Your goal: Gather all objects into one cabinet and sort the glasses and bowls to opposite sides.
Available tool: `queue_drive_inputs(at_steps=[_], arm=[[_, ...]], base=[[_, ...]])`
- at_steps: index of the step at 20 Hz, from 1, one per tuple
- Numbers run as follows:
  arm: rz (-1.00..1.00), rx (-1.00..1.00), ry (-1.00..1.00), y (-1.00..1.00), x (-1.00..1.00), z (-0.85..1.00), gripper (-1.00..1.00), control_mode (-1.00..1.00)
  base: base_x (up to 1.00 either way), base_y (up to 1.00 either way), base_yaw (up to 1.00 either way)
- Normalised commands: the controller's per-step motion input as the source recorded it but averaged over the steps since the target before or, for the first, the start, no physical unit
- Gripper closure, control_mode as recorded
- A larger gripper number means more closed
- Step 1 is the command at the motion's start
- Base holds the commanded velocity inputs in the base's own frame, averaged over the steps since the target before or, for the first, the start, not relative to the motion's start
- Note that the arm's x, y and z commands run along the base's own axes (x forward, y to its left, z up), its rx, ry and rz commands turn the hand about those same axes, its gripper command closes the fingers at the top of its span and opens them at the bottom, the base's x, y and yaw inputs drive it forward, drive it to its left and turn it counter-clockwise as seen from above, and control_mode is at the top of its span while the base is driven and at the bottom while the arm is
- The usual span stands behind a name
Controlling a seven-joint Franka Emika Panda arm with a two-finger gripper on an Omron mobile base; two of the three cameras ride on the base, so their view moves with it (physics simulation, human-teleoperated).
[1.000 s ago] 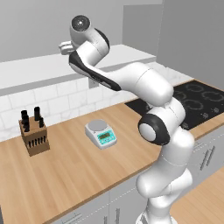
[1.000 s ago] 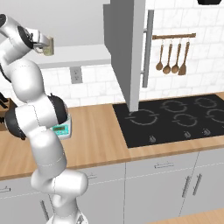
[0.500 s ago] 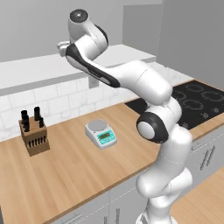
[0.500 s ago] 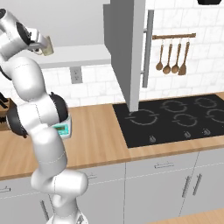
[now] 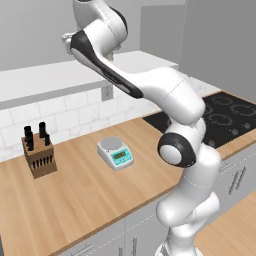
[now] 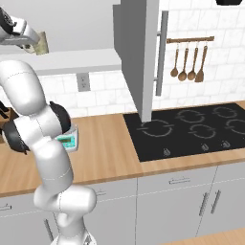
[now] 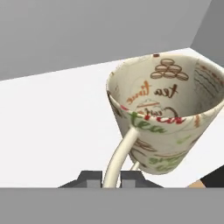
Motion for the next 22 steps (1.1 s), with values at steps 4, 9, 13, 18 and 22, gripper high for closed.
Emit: queue_drive_inputs(at_steps=[4,9,13,18,22], arm=[[-0.11,0.00,0.00,-0.05,-1.00,-0.34,1.00,-1.00],[-0.10,0.02,0.00,-0.10,-1.00,-0.36,1.00,-1.00],[-0.07,0.09,0.00,-0.21,-1.00,-0.09,1.00,-1.00],[-0.06,0.10,0.00,-0.34,-1.00,-0.19,1.00,-1.00],[-0.04,0.04,0.00,-0.46,-1.00,-0.49,1.00,-1.00]], base=[[0.00,0.00,0.00],[0.00,0.00,0.00],[0.00,0.00,0.00],[0.00,0.00,0.00],[0.00,0.00,0.00]])
